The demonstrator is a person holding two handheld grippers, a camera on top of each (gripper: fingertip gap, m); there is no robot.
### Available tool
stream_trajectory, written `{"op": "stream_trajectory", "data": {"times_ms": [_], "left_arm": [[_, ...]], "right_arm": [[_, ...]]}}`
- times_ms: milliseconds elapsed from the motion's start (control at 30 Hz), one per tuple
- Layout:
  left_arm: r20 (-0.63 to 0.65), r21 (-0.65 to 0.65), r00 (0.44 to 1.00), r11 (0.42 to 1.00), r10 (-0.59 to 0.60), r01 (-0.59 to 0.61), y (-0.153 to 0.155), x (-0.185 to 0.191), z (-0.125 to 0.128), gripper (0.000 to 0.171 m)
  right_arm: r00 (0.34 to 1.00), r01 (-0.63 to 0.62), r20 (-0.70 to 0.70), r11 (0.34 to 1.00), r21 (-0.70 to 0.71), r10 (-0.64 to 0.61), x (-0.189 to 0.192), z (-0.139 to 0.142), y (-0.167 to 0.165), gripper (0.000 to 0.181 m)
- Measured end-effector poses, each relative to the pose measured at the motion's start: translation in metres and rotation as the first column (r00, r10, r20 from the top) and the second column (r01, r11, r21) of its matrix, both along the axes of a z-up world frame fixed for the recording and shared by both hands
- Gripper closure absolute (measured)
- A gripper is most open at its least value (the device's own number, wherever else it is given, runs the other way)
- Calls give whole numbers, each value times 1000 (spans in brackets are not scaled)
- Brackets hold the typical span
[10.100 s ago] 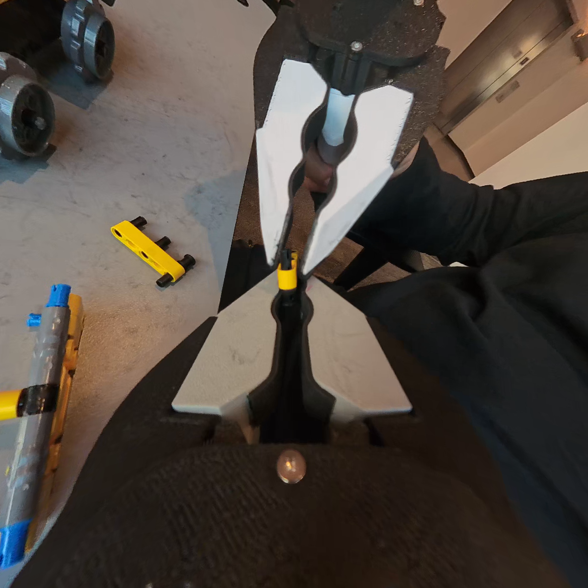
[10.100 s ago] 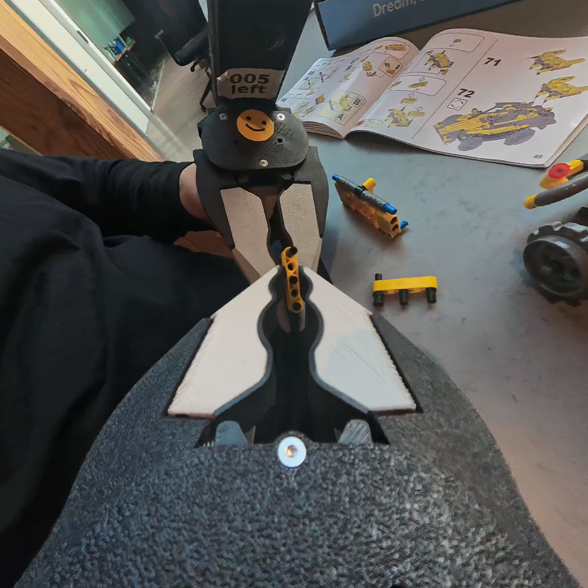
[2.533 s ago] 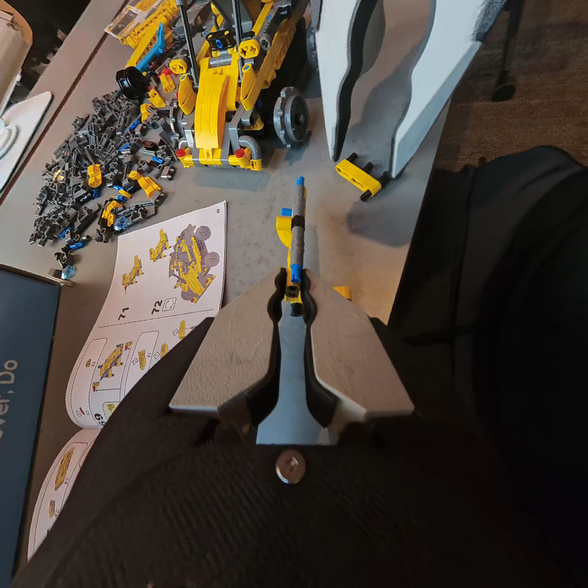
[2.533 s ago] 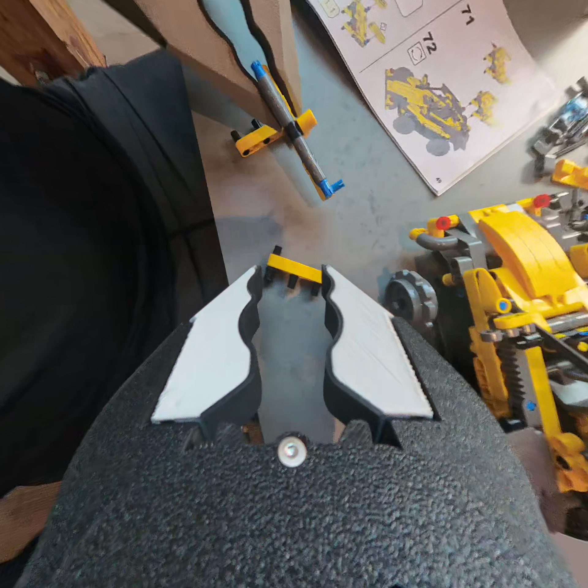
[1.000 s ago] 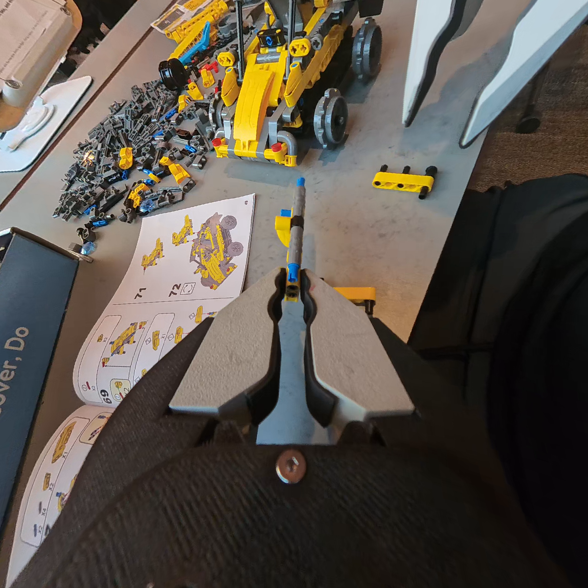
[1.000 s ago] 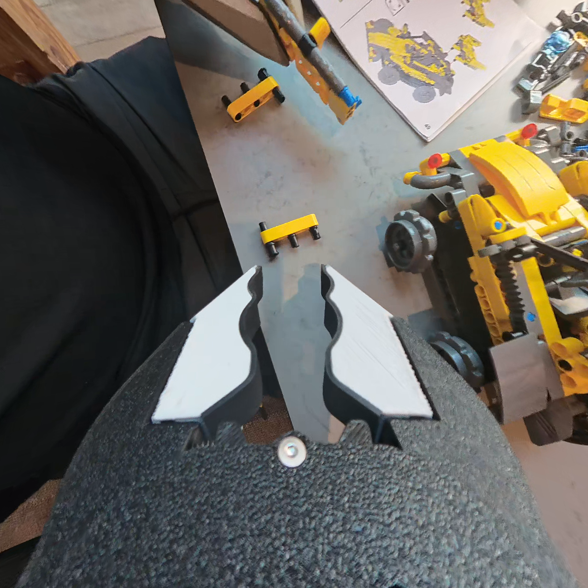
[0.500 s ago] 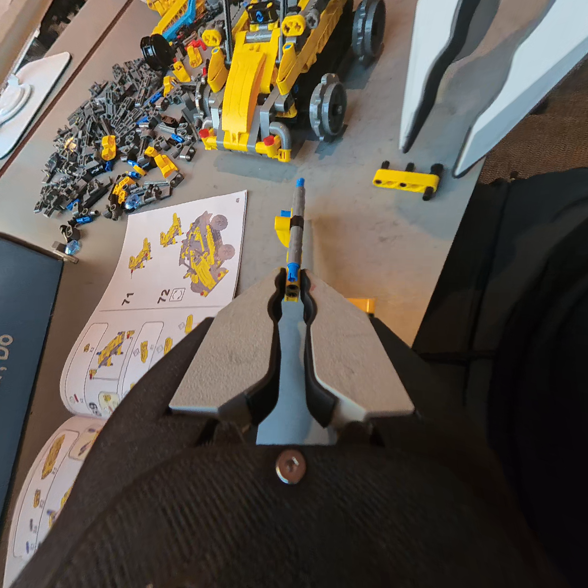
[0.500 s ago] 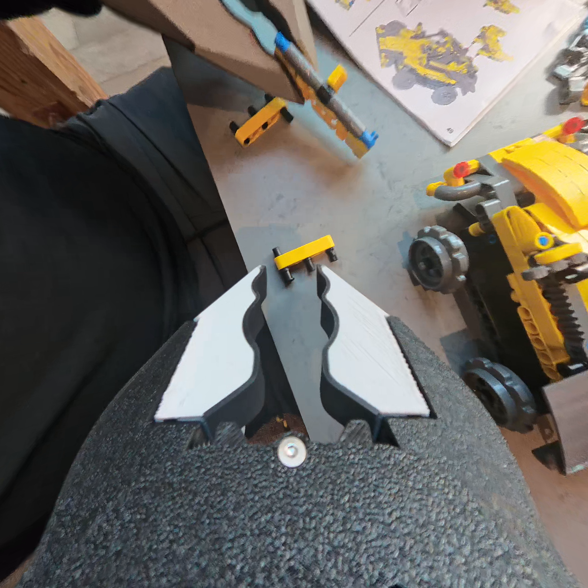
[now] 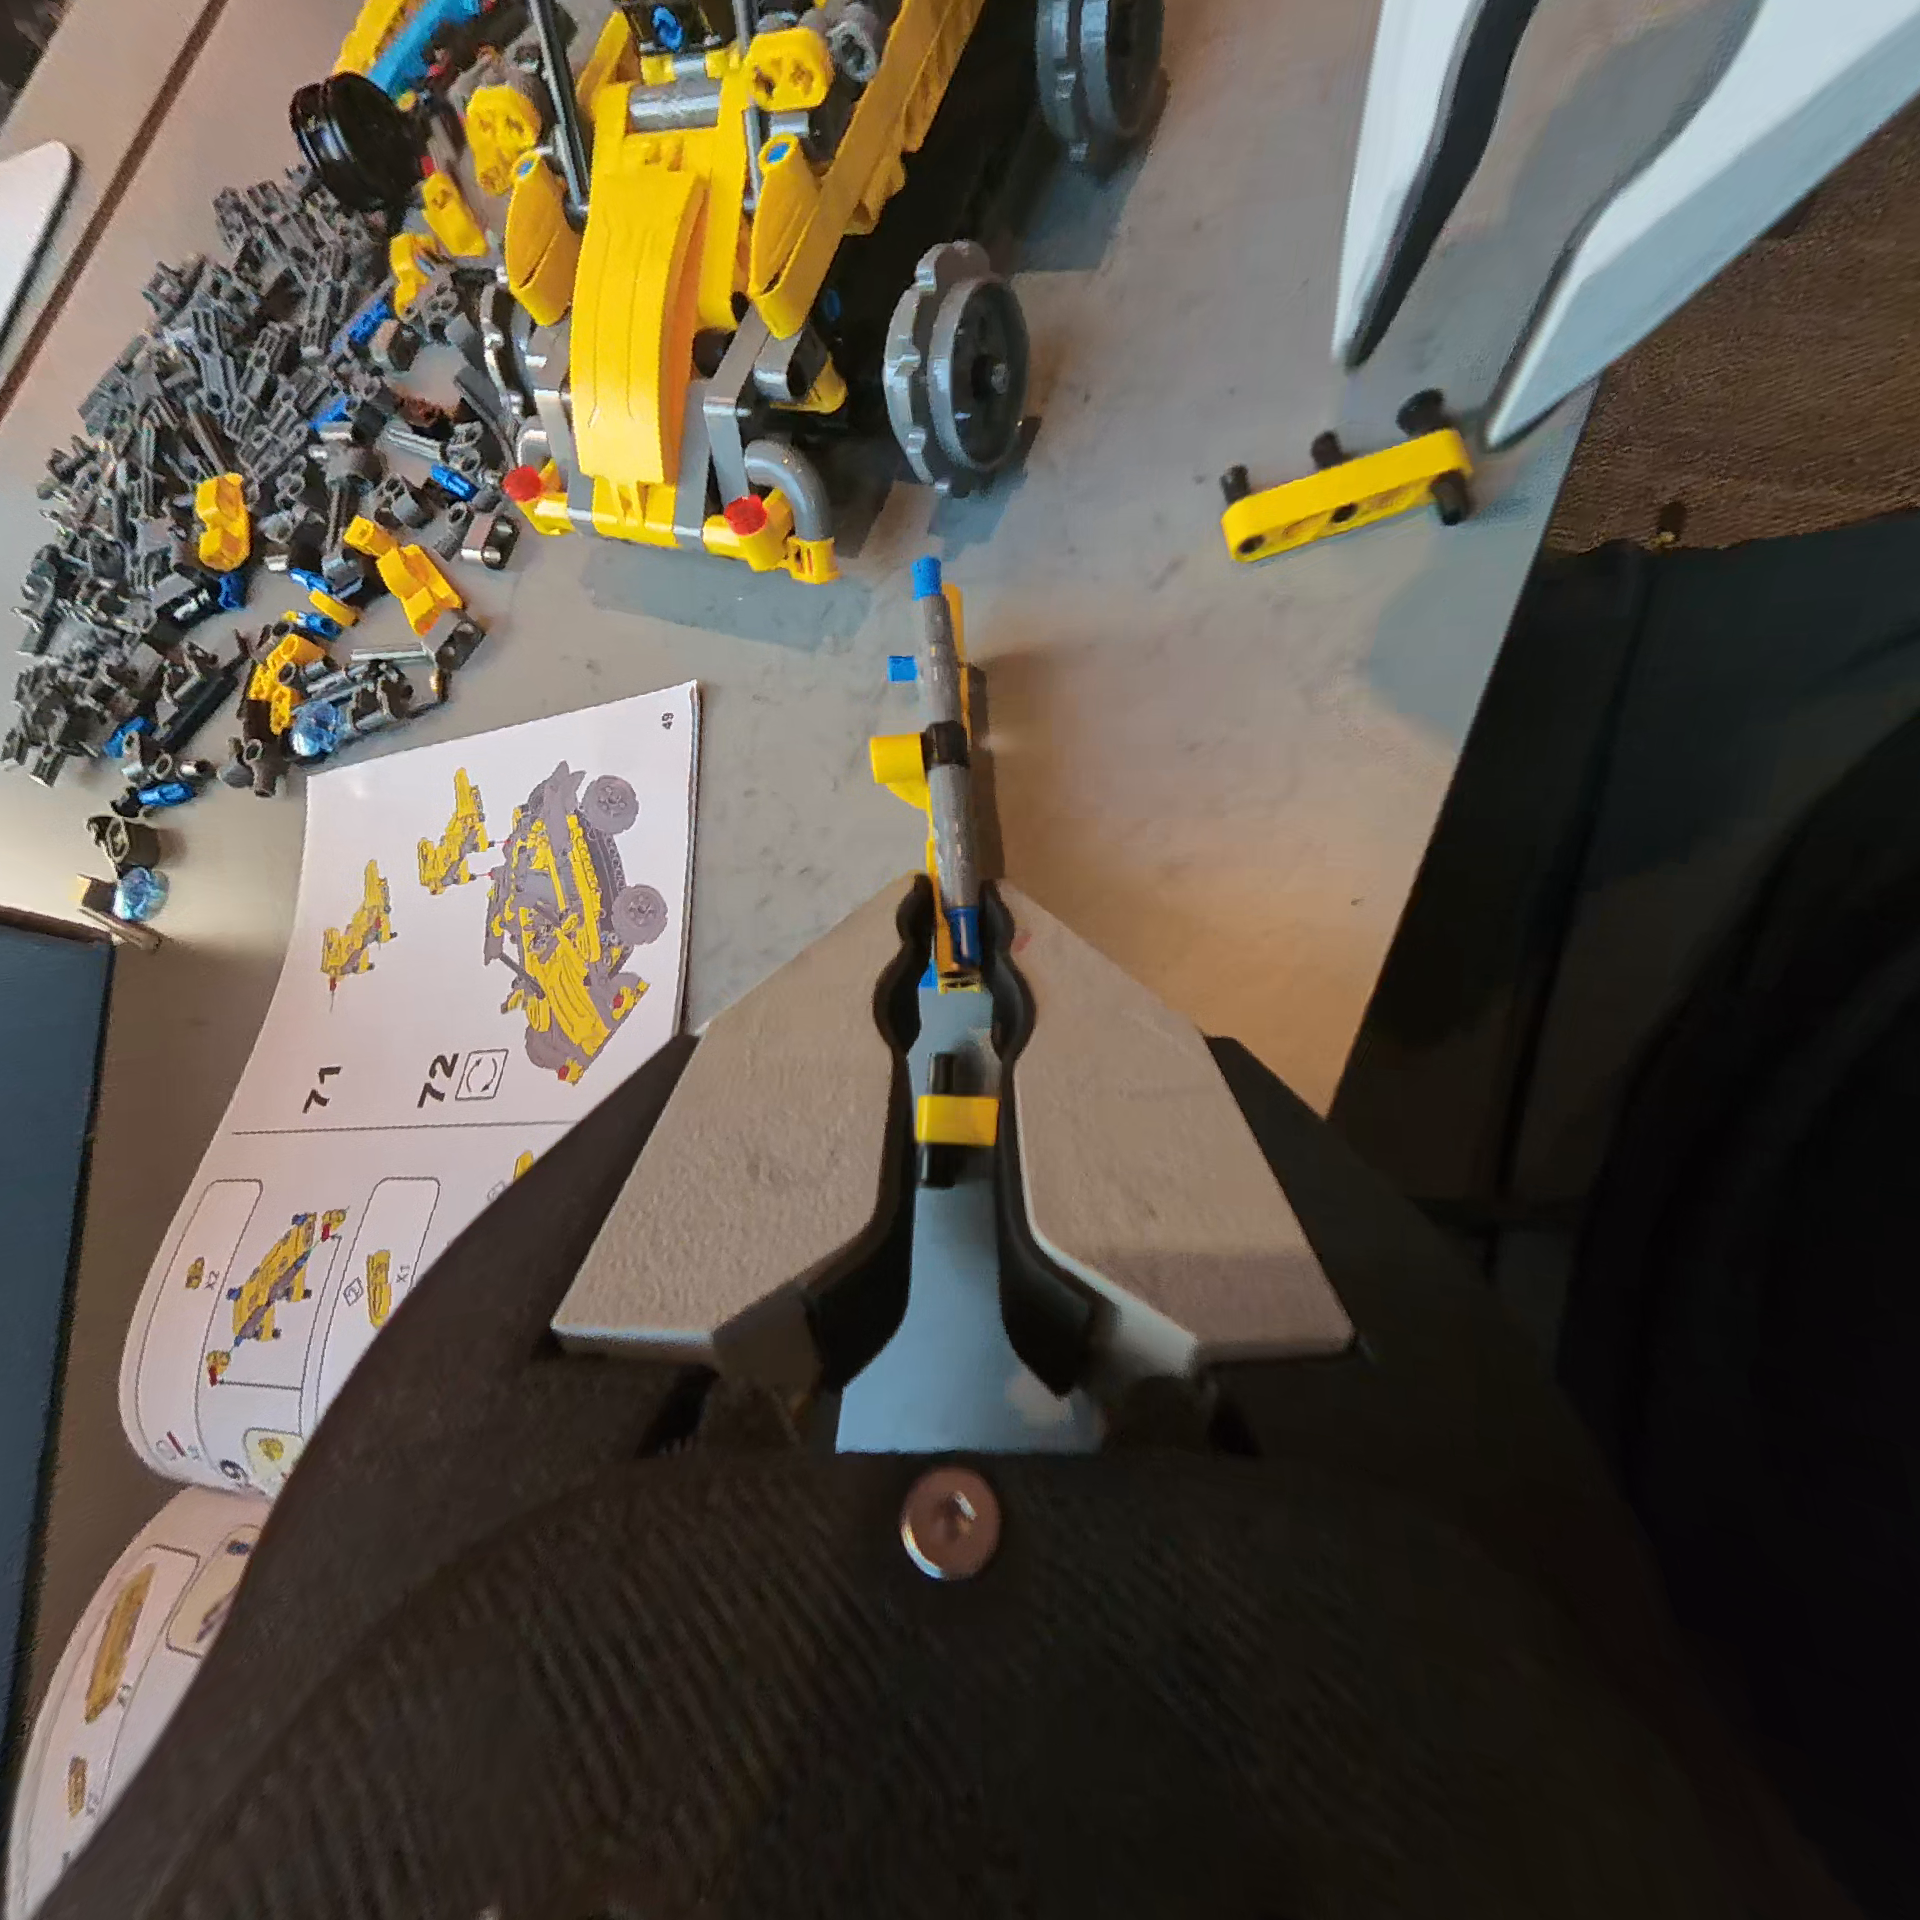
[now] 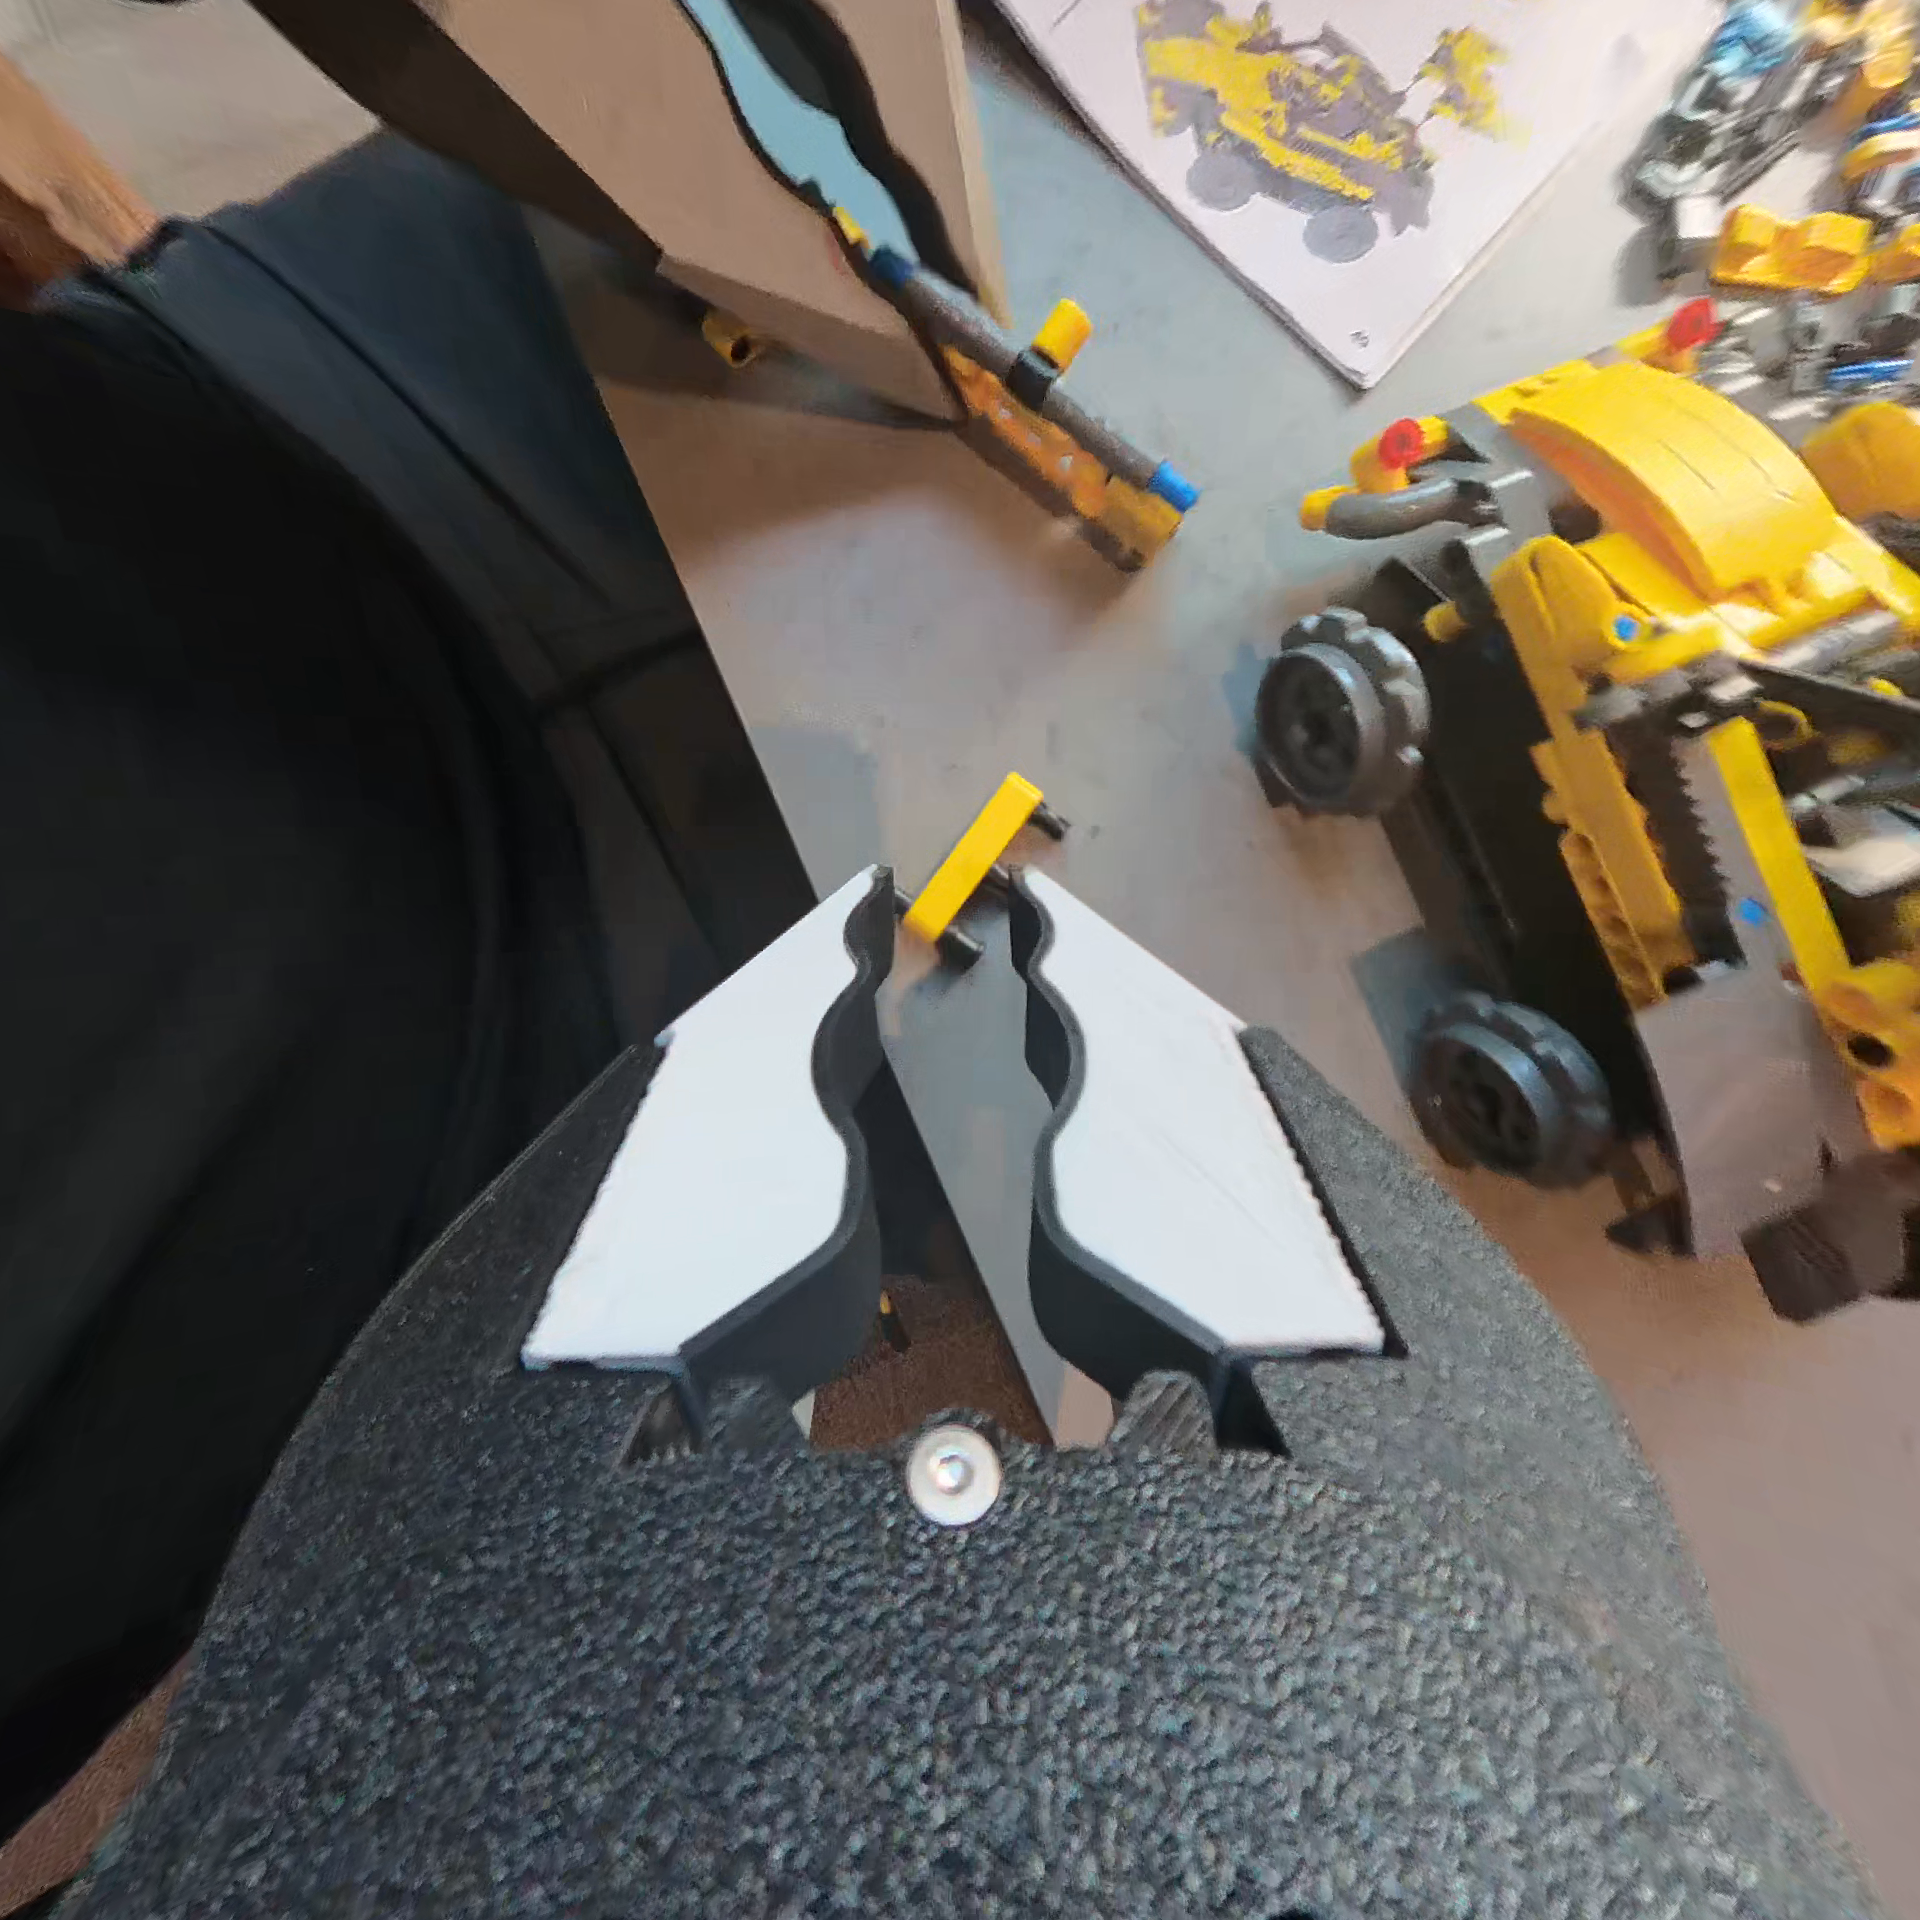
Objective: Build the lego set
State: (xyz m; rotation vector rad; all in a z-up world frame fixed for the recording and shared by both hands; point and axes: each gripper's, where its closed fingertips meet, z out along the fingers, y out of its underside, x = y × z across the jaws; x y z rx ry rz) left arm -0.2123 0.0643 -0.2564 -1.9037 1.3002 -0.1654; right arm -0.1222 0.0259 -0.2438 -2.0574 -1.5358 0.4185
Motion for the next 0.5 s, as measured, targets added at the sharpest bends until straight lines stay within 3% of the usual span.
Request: {"op": "stream_trajectory", "data": {"times_ms": [167, 267, 400, 500], "left_arm": [[-12, 28, 999, 999, -31, 31, -3, 9, 0, 167], [-1, 10, 999, 999, -34, 34, -5, 12, 0, 167], [18, -35, 1000, 999, -17, 17, -9, 13, 0, 158], [10, -25, 1000, 999, -25, 26, -9, 13, 1, 158]], "right_arm": [[995, 92, -27, 995, -37, -93, 29, 4, 0, 143], [988, 105, -100, 987, -122, -117, 20, 0, -8, 139], [997, 78, -11, 995, -53, -79, 15, -17, -5, 141], [997, -16, -71, 997, -78, 10, 4, -18, -10, 150]]}}
